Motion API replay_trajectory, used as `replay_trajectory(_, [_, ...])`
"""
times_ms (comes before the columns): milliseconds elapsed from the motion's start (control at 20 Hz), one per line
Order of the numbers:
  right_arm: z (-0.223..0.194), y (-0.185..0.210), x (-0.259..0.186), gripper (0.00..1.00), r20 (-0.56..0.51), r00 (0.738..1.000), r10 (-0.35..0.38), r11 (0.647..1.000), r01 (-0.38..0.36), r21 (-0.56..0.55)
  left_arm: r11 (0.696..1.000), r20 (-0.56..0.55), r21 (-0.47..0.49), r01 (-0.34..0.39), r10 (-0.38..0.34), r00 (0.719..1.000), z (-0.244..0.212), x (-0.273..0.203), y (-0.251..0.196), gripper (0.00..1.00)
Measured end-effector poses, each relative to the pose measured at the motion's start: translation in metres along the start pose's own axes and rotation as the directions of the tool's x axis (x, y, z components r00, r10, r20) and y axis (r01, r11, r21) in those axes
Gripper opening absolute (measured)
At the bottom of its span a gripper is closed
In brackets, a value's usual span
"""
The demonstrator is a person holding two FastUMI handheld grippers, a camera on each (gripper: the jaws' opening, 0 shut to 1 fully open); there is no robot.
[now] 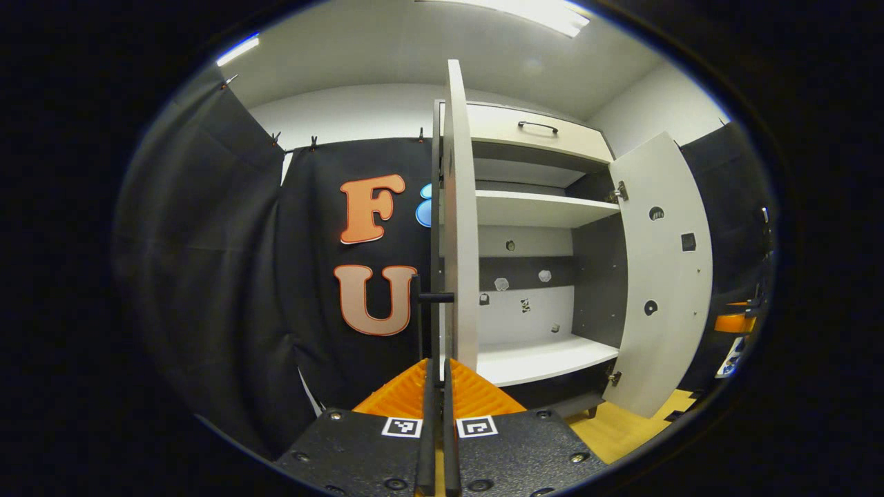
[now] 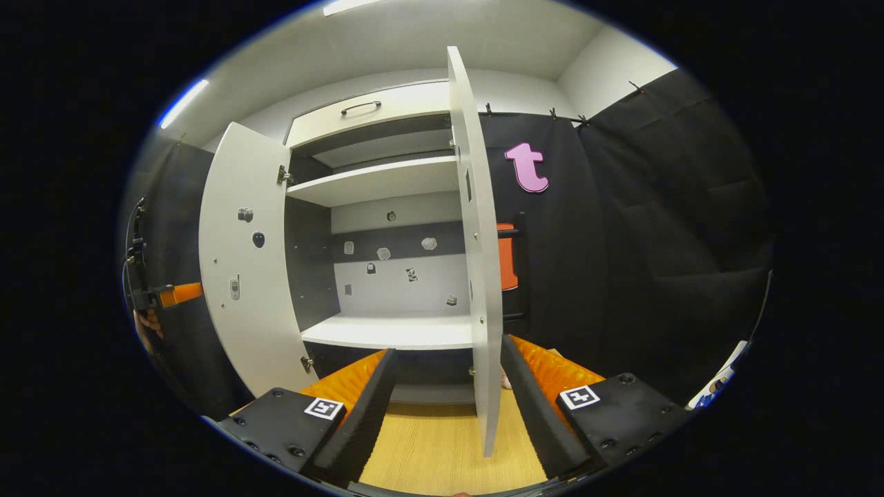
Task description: Open the right door of the double-door shoe cabinet with the right hand, and open the left door with the left hand.
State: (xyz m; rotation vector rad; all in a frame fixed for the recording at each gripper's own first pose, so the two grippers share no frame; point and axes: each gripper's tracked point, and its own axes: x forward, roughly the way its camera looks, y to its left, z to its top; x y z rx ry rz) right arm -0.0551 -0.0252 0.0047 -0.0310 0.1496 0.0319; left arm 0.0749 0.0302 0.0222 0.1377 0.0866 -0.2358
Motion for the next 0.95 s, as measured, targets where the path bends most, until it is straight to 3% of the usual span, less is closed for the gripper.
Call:
replay_trajectory(150, [0.002, 0.010, 0.001, 0.98, 0.014, 1.000, 0.021, 1.000, -0.021, 0.010, 1.000, -0.012, -0.013, -0.017, 0.017, 1.000, -0.004, -0.015, -0.020, 0.05])
replay_trajectory(200, [0.001, 0.014, 0.000, 0.88, 0.012, 0.999, 0.034, 0.999, -0.034, 0.012, 0.999, -0.005, -0.003, -0.032, 0.032, 0.999, -0.002, -0.019, -0.025, 0.05])
replay_trajectory(250, [0.001, 0.017, 0.001, 0.98, 0.011, 0.999, 0.044, 0.999, -0.044, 0.012, 0.999, 0.009, 0.013, -0.046, 0.046, 0.999, 0.000, -0.021, -0.029, 0.05])
replay_trajectory(300, [0.000, 0.019, -0.001, 0.98, 0.012, 0.999, 0.048, 0.999, -0.048, 0.010, 0.998, 0.023, 0.027, -0.055, 0.055, 0.998, 0.004, -0.023, -0.036, 0.08])
replay_trajectory(350, [0.002, 0.020, -0.002, 0.98, 0.017, 0.999, 0.050, 0.999, -0.050, 0.007, 0.998, 0.038, 0.027, -0.057, 0.056, 0.998, 0.008, -0.024, -0.045, 0.05])
replay_trajectory(500, [0.005, 0.021, -0.004, 0.98, 0.033, 0.998, 0.044, 0.999, -0.044, 0.005, 0.999, 0.056, -0.046, -0.013, 0.016, 0.998, 0.012, -0.024, -0.080, 0.09])
replay_trajectory(650, [0.005, 0.016, -0.008, 0.98, 0.051, 0.998, 0.028, 1.000, -0.029, 0.012, 0.994, 0.067, -0.107, 0.014, -0.007, 0.998, 0.008, -0.023, -0.102, 0.06])
replay_trajectory(750, [0.002, 0.016, -0.010, 0.98, 0.048, 0.998, 0.028, 0.999, -0.029, 0.014, 0.995, 0.077, -0.097, 0.002, 0.005, 0.997, 0.006, -0.022, -0.104, 0.10])
replay_trajectory(900, [0.000, 0.009, -0.014, 0.98, 0.051, 0.999, 0.002, 1.000, -0.002, -0.004, 0.996, 0.085, -0.084, -0.024, 0.031, 0.996, -0.004, -0.026, -0.112, 0.06])
replay_trajectory(950, [0.001, 0.007, -0.014, 0.88, 0.053, 0.999, -0.003, 1.000, 0.003, -0.007, 0.996, 0.084, -0.088, -0.013, 0.020, 0.996, -0.007, -0.027, -0.119, 0.06])
